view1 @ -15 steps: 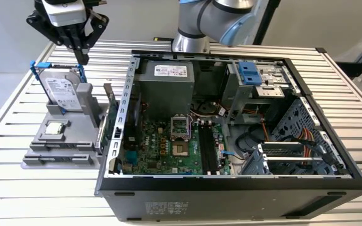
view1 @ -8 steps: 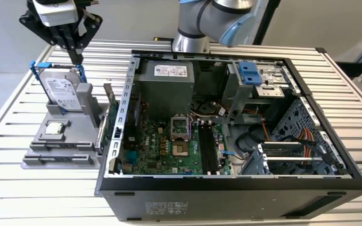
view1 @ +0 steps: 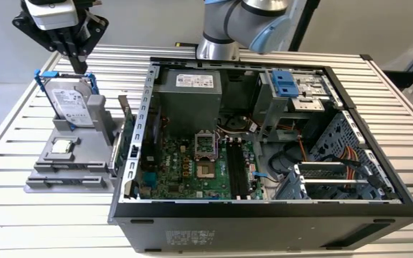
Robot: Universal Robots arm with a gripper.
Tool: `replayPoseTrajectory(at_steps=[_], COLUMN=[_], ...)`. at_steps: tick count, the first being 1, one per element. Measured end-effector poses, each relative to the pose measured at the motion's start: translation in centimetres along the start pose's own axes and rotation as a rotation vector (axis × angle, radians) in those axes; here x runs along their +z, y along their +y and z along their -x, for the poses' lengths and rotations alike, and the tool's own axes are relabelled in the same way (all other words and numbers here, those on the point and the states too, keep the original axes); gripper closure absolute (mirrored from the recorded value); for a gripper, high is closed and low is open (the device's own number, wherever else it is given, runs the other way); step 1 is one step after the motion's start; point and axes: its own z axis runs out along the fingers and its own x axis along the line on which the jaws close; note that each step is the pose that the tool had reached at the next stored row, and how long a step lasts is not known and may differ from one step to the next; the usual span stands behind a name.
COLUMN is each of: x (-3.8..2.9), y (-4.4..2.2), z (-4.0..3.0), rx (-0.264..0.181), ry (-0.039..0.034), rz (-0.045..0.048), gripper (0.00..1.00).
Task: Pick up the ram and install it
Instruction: 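Reach for the ram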
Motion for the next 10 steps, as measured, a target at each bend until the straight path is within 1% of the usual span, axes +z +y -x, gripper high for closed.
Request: replayPoseTrajectory(at_steps=[10], x=[0.02], y=[-0.12], z=[-1.75], rx=[-0.002], ry=[0.0049], rz=[-0.0003], gripper=[1.0])
